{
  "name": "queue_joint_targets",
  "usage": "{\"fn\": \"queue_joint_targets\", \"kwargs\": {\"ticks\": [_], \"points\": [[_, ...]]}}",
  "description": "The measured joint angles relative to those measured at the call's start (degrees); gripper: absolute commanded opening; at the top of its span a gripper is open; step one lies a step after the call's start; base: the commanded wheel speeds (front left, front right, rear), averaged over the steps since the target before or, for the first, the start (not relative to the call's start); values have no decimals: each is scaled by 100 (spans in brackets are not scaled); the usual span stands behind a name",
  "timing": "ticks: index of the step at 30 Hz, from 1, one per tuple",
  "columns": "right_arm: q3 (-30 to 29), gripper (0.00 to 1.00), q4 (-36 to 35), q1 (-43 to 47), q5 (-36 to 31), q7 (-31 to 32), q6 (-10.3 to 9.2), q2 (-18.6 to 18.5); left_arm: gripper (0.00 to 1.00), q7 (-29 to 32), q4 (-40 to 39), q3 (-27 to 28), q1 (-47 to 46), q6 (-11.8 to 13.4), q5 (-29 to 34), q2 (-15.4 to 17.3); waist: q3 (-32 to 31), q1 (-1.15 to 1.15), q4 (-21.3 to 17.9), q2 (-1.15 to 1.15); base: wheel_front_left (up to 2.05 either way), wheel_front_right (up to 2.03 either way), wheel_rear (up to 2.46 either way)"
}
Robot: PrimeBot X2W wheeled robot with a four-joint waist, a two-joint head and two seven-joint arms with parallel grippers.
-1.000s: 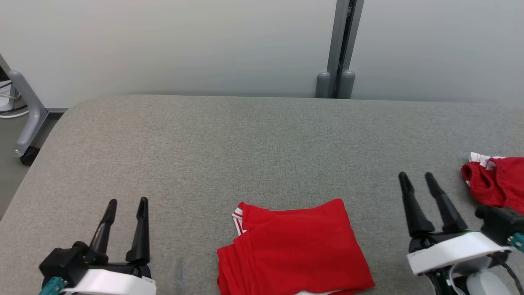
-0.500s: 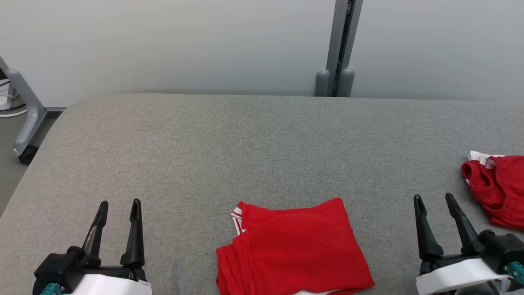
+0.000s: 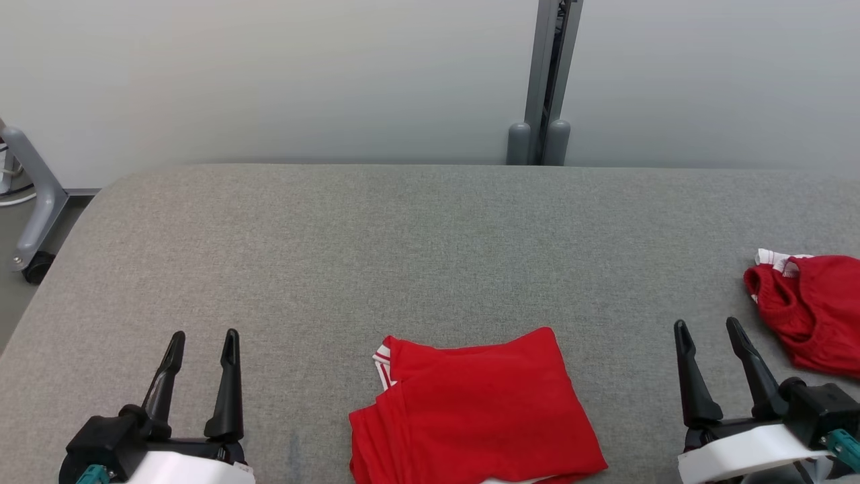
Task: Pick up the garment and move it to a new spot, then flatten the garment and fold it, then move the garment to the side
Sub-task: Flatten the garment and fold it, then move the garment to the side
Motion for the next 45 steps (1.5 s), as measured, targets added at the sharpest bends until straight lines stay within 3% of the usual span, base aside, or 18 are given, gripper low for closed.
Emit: {"fn": "queue_joint_targets", "kwargs": {"ticks": [14, 16, 22, 28, 38, 45], "points": [[36, 100, 144, -42, 34, 0, 0, -2, 100, 0, 26, -49, 1, 0, 15, 3, -33, 0, 17, 0, 0, 0, 0], [166, 100, 436, -93, 154, 67, 0, 7, 100, 0, 31, -41, 1, 0, 15, 4, -38, 0, 27, 0, 0, 0, 0], [601, 100, 987, -544, 430, 818, 0, 10, 100, 0, 66, -89, 2, 0, 13, -3, -50, 0, 103, 0, 0, 0, 0], [1122, 100, 1423, -1005, 854, 1983, 0, -49, 100, 0, 99, -119, -2, 0, -3, -12, -62, 0, 277, 0, 0, 0, 0], [754, 100, 2290, -1252, 937, 3549, -1, -4, 100, 0, 164, -171, -6, 0, -53, -26, -67, 0, 609, 0, 0, 0, 0], [710, 100, 2471, -1217, 1319, 3790, 0, 53, 100, 0, 179, -222, -8, 0, -90, -31, -18, 0, 713, 0, 0, 0, 0]]}}
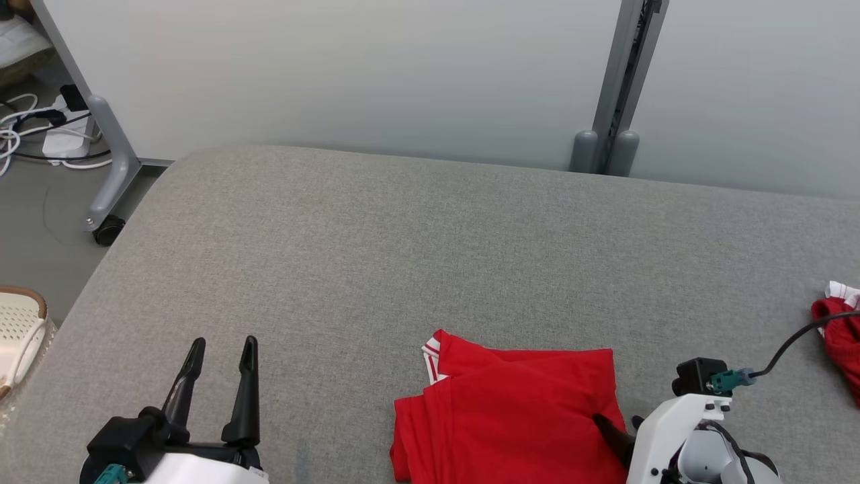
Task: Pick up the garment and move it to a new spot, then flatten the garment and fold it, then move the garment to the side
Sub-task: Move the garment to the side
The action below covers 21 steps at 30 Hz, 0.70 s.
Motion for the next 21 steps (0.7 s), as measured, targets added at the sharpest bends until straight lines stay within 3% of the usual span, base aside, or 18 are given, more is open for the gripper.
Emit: {"fn": "queue_joint_targets", "kwargs": {"ticks": [5, 6, 7, 8, 21], "points": [[118, 100, 183, -48, 249, -138, 0, -5, 100, 0, 15, -7, -20, 0, -18, 14, 51, 0, 11, 0, 0, 0, 0], [144, 56, 231, -60, 304, -177, 0, -9, 100, 0, 19, -7, -27, 0, -21, 20, 55, 0, 8, 0, 0, 0, 0], [169, 22, 265, -70, 354, -210, 0, -10, 100, 0, 24, -7, -30, 0, -21, 29, 56, 0, 4, 0, 0, 0, 0], [199, 0, 296, -86, 398, -250, 0, -11, 100, 0, 27, -7, -31, 0, -22, 34, 54, 0, -1, 0, 0, 0, 0], [509, 0, 178, -412, 528, -1357, 1, -54, 100, 0, -62, -103, -34, 0, -38, 66, -6, 0, -277, 0, 0, 0, 0]]}}
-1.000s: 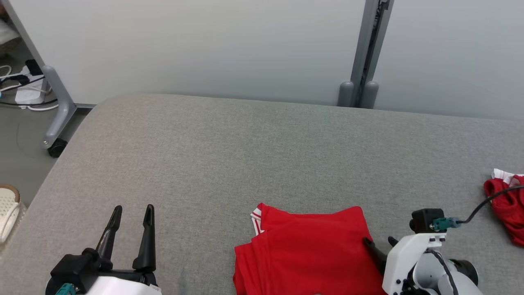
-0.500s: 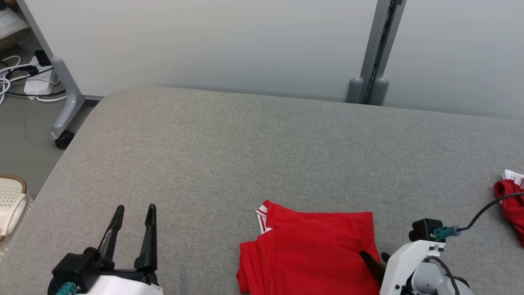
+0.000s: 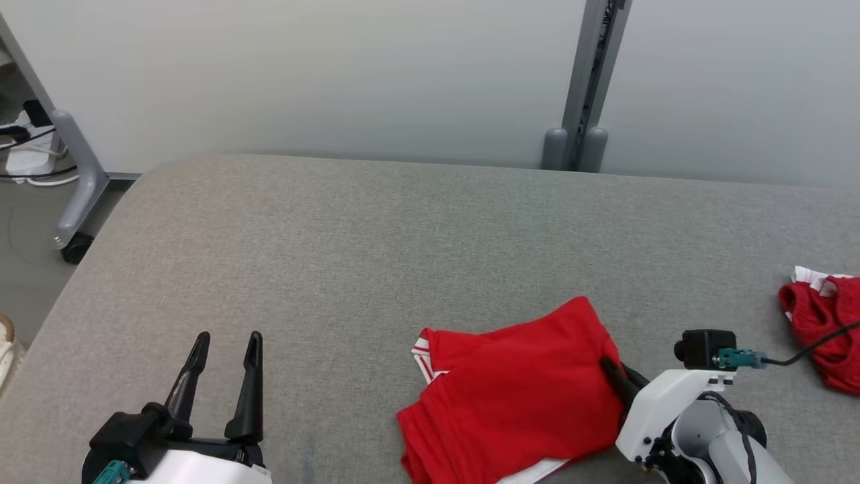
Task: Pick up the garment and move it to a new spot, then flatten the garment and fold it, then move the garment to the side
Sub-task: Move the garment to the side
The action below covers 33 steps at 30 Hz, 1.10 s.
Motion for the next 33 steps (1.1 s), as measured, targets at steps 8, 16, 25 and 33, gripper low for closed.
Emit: {"fn": "queue_joint_targets", "kwargs": {"ticks": [8, 16, 25, 33], "points": [[-109, 0, -361, 3, -52, -293, -1, -229, 100, 0, -115, -177, -4, 0, -27, 27, -6, 0, -560, 0, 0, 0, 0], [-218, 0, -845, 172, -124, -325, -1, -309, 100, 0, -292, -526, -76, 0, -73, 20, 51, 0, -1410, 0, 0, 0, 0], [-250, 0, -1282, 310, -270, -297, -1, -212, 100, 1, -404, -820, -149, -1, -74, 174, 205, 0, -2379, 0, 0, 0, 0], [-90, 0, -1495, 195, -320, -476, -1, -199, 100, 0, -480, -848, -227, -1, -94, 249, 421, 0, -2816, 0, 0, 0, 0]]}}
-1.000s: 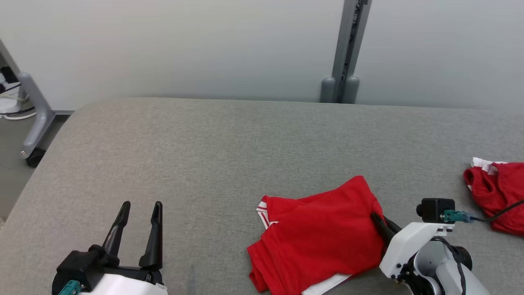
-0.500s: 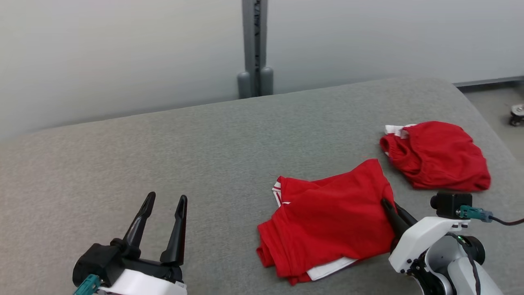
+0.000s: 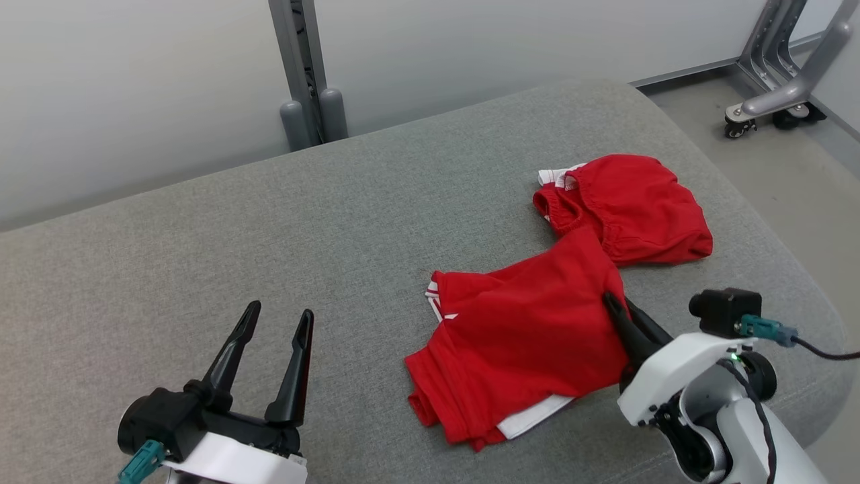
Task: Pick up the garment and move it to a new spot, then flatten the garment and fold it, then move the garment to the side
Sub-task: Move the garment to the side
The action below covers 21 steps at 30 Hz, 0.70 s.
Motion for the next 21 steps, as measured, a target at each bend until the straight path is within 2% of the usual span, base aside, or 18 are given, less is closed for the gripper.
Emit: {"fn": "queue_joint_targets", "kwargs": {"ticks": [6, 12, 21], "points": [[376, 0, 182, -699, 162, -62, 0, -212, 100, 0, -20, -64, -107, 0, -34, 48, 170, 0, -32, 0, 0, 0, 0], [575, 0, 820, -1909, 378, -391, 0, -470, 100, 0, -73, -125, -258, 0, -136, 215, 455, 0, 42, 0, 0, 0, 0], [471, 0, 1838, -2870, 511, -627, 0, -836, 100, 0, -111, -222, -456, 0, -263, 421, 849, 0, 218, 0, 0, 0, 0]]}}
